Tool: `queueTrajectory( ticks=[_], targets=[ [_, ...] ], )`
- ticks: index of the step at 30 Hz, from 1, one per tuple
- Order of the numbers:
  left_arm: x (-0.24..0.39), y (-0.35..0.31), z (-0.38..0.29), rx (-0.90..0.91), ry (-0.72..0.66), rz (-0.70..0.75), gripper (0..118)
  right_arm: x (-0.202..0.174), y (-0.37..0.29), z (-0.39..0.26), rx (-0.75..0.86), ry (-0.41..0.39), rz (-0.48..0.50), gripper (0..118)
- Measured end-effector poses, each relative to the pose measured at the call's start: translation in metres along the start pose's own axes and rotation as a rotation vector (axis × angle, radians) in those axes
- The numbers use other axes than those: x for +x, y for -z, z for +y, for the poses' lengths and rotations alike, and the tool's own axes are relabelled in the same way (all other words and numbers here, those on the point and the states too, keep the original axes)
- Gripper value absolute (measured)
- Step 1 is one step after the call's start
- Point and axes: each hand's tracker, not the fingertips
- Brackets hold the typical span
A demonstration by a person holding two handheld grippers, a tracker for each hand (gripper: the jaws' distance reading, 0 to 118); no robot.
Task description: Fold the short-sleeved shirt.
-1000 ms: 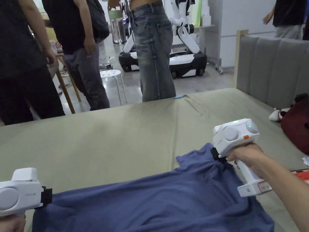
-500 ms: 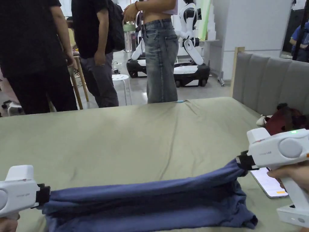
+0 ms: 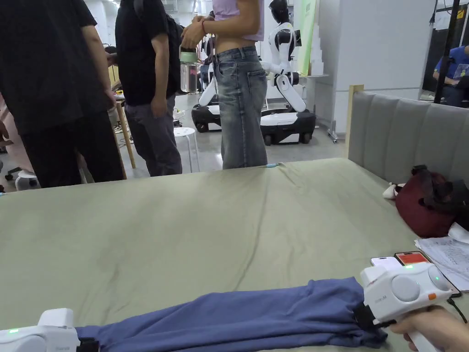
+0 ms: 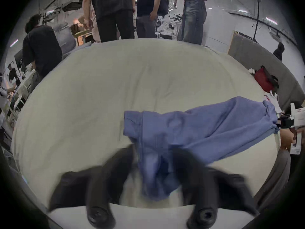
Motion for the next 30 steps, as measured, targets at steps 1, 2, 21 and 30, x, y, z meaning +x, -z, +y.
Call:
queueTrajectory(
  ticks=[1, 2, 21, 30],
  targets=[
    [0.0, -0.003, 0.003, 0.016, 0.01, 0.014, 115, -0.001, -0.007, 0.002, 0.033, -0.008, -0.044, 106],
    [0.0, -0.006, 0.004, 0.035, 0.015, 0.014, 115, -0.001, -0.012, 0.004, 0.059, -0.006, -0.067, 106],
    [-0.033, -0.028, 0.0, 0.199, -0.206, -0.256, 105, -0.009, -0.049, 0.003, 0.219, 0.09, -0.012, 0],
    [-0.072, 0.028, -0.019, 0.038, -0.54, -0.637, 114, -0.019, -0.046, -0.01, 0.186, 0.091, 0.016, 0]
  ],
)
